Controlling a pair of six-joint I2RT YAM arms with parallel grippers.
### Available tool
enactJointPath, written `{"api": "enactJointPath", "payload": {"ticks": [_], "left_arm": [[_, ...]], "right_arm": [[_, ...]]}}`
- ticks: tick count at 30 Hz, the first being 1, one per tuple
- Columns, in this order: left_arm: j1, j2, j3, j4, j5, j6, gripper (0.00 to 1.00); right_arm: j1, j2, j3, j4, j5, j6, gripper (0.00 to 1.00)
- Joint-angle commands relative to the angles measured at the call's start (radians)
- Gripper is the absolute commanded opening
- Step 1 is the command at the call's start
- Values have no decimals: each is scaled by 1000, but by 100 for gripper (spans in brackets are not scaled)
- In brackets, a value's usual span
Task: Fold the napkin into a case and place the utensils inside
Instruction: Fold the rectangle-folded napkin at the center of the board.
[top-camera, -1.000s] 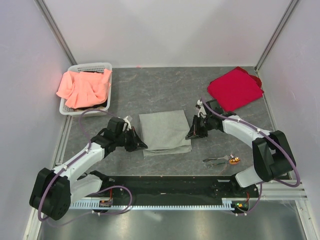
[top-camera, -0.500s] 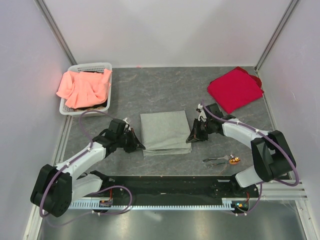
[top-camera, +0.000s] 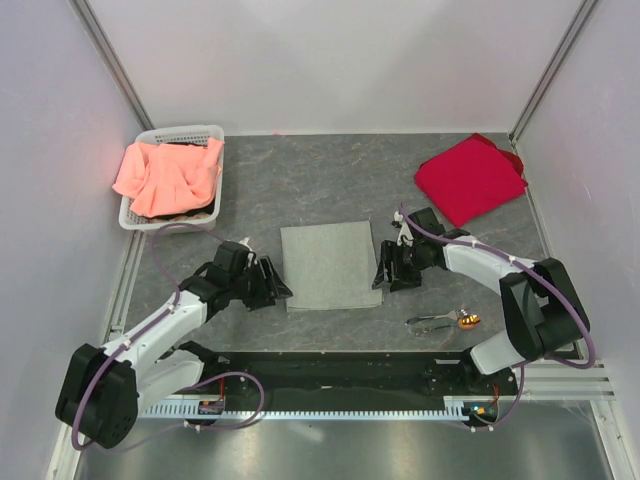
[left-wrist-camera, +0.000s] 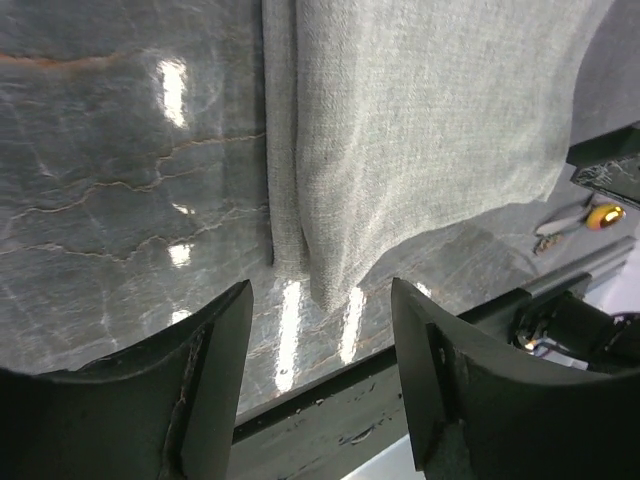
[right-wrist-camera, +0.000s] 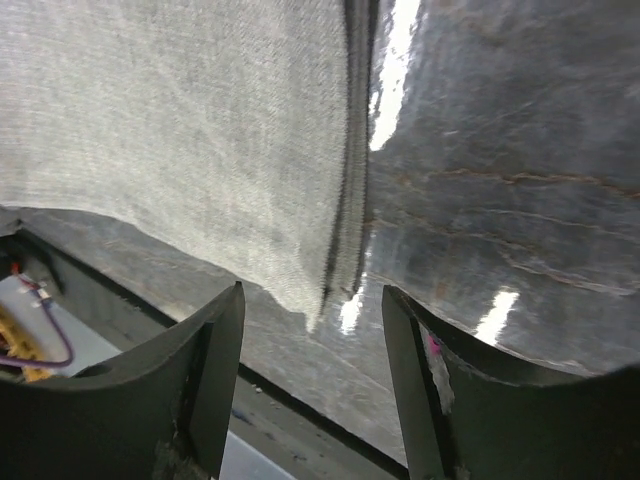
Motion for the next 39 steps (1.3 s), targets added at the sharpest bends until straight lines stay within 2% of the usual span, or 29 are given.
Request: {"api": "enactJointPath", "payload": {"ticks": [1, 8, 15, 21, 24, 28, 31, 35, 38, 39], "left_arm": [[-2, 48, 107, -24, -93, 7, 64], [32, 292, 300, 52, -176, 67, 63], [65, 501, 413, 109, -185, 89, 55], [70, 570, 440, 118, -193, 96, 50], [72, 590, 440, 118, -198, 96, 45], [72, 587, 420, 121, -230, 104, 40], [72, 578, 406, 126, -241, 113, 40], [65, 508, 395, 109, -248, 132, 51], [55, 399, 380, 72, -222, 136, 50], [52, 350, 372, 68, -201, 132, 49]], "right_arm": [[-1, 10, 105, -27, 115, -79, 65], [-2, 212, 367, 29, 192, -104, 64], [-5, 387, 573, 16, 219, -139, 57], [-5, 505, 683, 13, 223, -148, 48], [-5, 542, 714, 12, 238, -145, 36], [-7, 563, 736, 21, 301, -151, 33], [-7, 588, 752, 32, 337, -170, 35], [-9, 590, 762, 18, 359, -173, 43], [-5, 541, 763, -43, 385, -162, 54], [1, 518, 754, -54, 390, -156, 61]]}}
